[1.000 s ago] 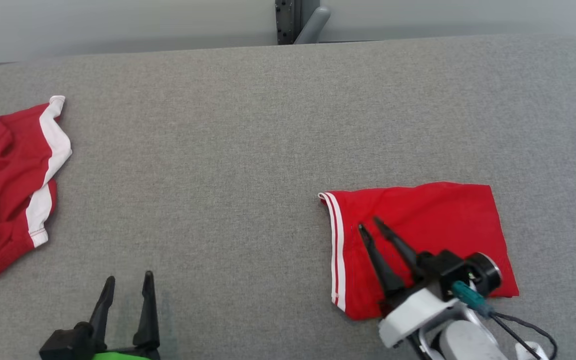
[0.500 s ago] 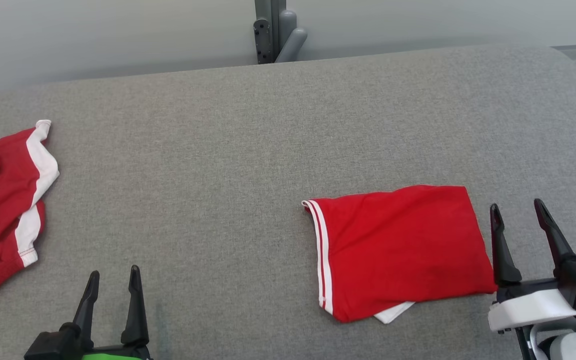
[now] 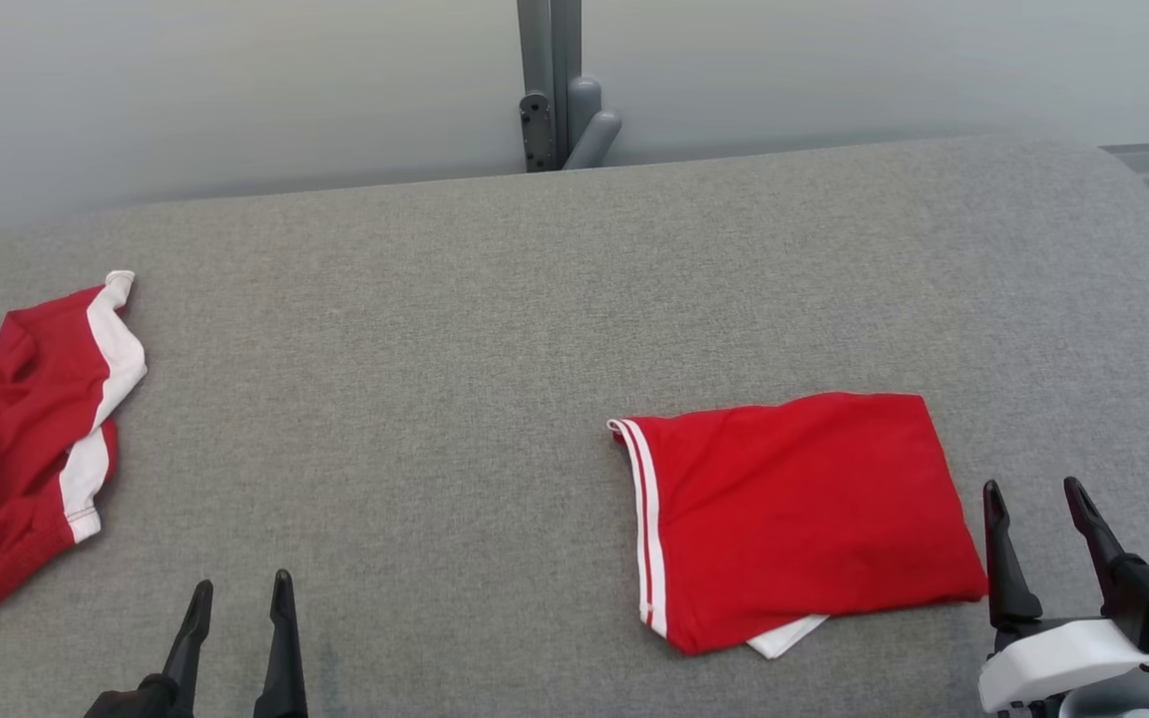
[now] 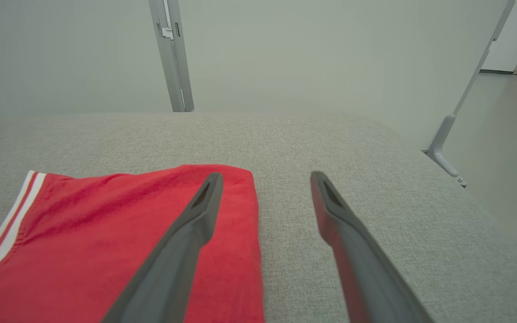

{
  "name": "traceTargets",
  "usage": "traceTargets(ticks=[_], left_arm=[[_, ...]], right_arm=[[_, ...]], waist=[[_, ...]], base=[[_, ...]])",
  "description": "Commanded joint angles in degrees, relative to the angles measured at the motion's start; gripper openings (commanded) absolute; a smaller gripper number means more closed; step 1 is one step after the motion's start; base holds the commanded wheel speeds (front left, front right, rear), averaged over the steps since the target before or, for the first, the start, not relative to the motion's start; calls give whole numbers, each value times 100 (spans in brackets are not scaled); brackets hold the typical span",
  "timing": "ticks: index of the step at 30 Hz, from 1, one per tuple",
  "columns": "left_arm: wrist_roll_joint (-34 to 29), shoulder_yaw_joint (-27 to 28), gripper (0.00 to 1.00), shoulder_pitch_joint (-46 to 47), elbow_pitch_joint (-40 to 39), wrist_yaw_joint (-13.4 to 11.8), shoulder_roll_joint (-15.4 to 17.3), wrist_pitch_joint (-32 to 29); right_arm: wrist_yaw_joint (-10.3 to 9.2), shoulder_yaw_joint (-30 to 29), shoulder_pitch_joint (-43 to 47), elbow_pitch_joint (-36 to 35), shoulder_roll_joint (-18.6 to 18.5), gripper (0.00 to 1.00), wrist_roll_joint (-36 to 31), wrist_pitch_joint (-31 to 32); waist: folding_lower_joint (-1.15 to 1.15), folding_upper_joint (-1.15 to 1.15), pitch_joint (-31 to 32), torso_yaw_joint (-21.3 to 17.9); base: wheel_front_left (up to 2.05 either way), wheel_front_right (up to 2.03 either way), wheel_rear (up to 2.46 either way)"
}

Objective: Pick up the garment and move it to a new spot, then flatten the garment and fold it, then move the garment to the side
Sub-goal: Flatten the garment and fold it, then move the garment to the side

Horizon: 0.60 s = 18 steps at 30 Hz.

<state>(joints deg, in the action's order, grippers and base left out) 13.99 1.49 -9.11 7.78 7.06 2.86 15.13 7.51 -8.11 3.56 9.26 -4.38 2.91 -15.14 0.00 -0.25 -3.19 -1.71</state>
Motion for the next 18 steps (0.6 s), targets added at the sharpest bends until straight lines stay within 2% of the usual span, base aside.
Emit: traceTargets(ticks=[1,11,16,18], left_arm=[[-34,-12,100,-82,18,-22,14,0],[-29,-1,100,-85,1,-11,13,0],[-31,43,100,-6,-20,-8,12,0],[-41,40,100,42,-21,-2,13,0]], right_arm=[[-4,4,-52,38,-8,100,7,1],[-5,70,-185,111,-1,100,83,0],[-6,236,-634,680,-176,100,488,1],[-5,447,-893,1189,-313,100,592,325]], waist=[[0,25,-3,9],[0,25,-92,44],[0,25,-249,13],[0,25,-316,4]], base=[[0,0,0],[0,0,0],[0,0,0],[0,0,0]])
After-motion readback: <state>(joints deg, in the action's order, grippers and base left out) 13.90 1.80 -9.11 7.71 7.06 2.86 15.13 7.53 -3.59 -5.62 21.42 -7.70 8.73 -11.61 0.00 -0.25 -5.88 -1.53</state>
